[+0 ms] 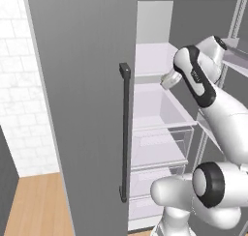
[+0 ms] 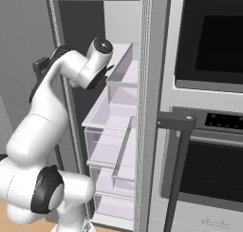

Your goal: Place one garlic and one fish in each tupperware on the nearby counter, to pack two identical lunches.

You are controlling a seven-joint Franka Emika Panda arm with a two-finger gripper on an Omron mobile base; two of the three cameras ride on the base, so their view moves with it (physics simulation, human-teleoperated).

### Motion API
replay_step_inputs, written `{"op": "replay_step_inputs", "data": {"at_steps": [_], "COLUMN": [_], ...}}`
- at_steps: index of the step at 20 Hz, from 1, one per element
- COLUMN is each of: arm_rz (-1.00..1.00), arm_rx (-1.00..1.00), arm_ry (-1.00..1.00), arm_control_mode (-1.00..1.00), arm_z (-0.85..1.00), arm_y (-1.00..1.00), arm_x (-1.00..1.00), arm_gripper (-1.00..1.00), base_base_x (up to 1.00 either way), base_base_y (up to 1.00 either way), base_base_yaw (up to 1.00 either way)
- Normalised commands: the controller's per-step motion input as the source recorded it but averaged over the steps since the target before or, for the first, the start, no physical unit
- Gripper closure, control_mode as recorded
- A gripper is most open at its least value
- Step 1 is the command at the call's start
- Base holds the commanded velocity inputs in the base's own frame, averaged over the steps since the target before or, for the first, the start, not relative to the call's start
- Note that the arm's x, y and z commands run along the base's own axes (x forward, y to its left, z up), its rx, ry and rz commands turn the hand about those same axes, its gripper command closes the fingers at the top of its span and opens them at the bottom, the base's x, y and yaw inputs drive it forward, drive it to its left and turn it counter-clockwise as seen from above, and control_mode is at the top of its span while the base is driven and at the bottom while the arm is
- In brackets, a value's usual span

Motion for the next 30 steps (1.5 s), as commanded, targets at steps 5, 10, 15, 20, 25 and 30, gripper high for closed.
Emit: {"op": "replay_step_inputs", "data": {"at_steps": [5,10,15,20,25,30], "arm_rz": [-0.03,-0.14,-0.2,-0.25,-0.45,-0.53], "arm_rx": [-0.08,-0.11,-0.01,0.0,0.0,0.06], "arm_ry": [0.11,0.06,0.02,0.09,0.06,0.1], "arm_control_mode": [-1.0,-1.0,-1.0,-1.0,-1.0,-1.0], "arm_z": [-0.04,-0.42,-0.12,-0.17,-0.09,0.0], "arm_y": [0.01,-0.03,-0.01,0.01,0.01,-0.01], "arm_x": [-1.0,-1.0,-0.95,-0.89,-0.58,-0.22], "arm_gripper": [1.0,1.0,1.0,1.0,1.0,1.0], "base_base_x": [0.0,0.0,0.0,0.0,0.0,0.0], "base_base_y": [0.0,0.0,0.0,0.0,0.0,0.0], "base_base_yaw": [0.0,0.0,0.0,0.0,0.0,0.0]}}
